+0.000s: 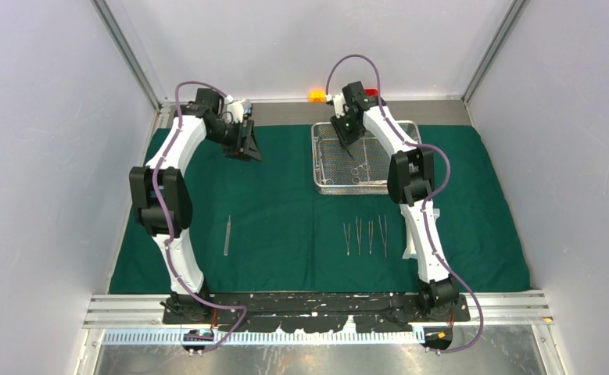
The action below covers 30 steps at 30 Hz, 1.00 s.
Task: Open and lay out the surgical kit
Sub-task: Pick up the medical item from the container.
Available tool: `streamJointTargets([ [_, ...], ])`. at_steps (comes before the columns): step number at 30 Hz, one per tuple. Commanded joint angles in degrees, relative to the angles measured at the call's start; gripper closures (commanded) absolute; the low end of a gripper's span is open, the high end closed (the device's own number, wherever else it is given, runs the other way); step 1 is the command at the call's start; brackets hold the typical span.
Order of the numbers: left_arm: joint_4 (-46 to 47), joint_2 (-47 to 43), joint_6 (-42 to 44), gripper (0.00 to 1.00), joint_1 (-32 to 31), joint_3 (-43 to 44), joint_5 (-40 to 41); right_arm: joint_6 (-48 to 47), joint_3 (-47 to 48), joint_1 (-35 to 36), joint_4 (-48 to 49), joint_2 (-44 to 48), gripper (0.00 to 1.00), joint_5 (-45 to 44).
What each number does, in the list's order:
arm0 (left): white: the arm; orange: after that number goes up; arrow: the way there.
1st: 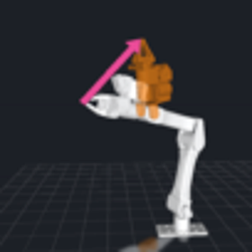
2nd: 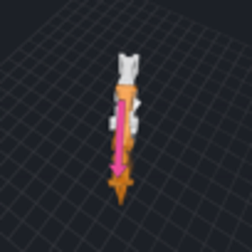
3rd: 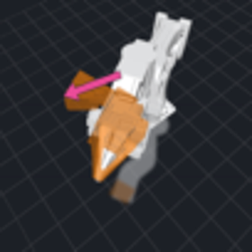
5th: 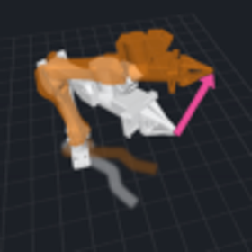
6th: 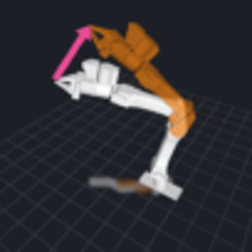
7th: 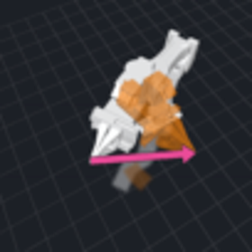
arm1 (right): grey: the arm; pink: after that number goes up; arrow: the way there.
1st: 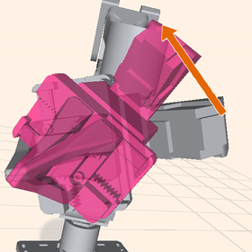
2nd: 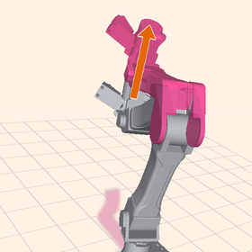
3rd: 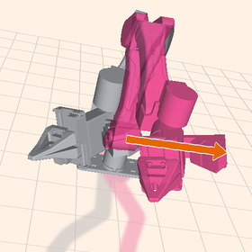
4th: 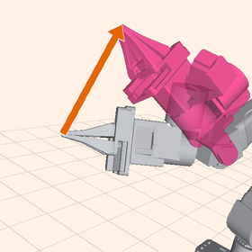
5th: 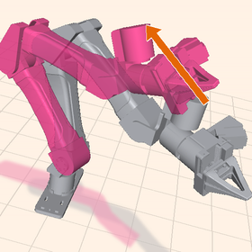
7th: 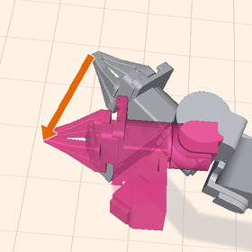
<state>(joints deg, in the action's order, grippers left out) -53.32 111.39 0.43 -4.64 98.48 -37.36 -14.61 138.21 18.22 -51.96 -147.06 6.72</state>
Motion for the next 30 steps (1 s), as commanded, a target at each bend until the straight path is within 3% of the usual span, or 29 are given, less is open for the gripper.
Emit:
streamJointTargets([
  [1, -0.1, -0.4, 0.3, 0.44, -0.2, 0.9, -1.5, 0.5, 1.8, 0.9, 0.8, 0.0, 0.62, 0.6],
  [6, -0.2, -0.5, 0.3, 0.44, -0.2, 0.7, -1.4, -0.2, 0.1, 1.0, 0.8, -0.3, 0.65, -0.4],
  [14, -0.2, -0.4, 0.4, 0.44, -0.2, 0.6, -1.6, -1.2, -3.3, 0.9, 0.5, 0.6, 0.85, -0.6],
  [22, -0.2, -0.5, 0.4, 0.44, -0.2, 0.6, -1.4, -1.8, -3.1, 0.9, 0.2, 1.1, 0.99, -1.2],
  [30, -0.2, -0.2, 0.4, 0.44, -0.2, 1.1, -0.8, -1.9, 1.1, 0.8, 0.2, 5.4, 1.00, -1.7],
])
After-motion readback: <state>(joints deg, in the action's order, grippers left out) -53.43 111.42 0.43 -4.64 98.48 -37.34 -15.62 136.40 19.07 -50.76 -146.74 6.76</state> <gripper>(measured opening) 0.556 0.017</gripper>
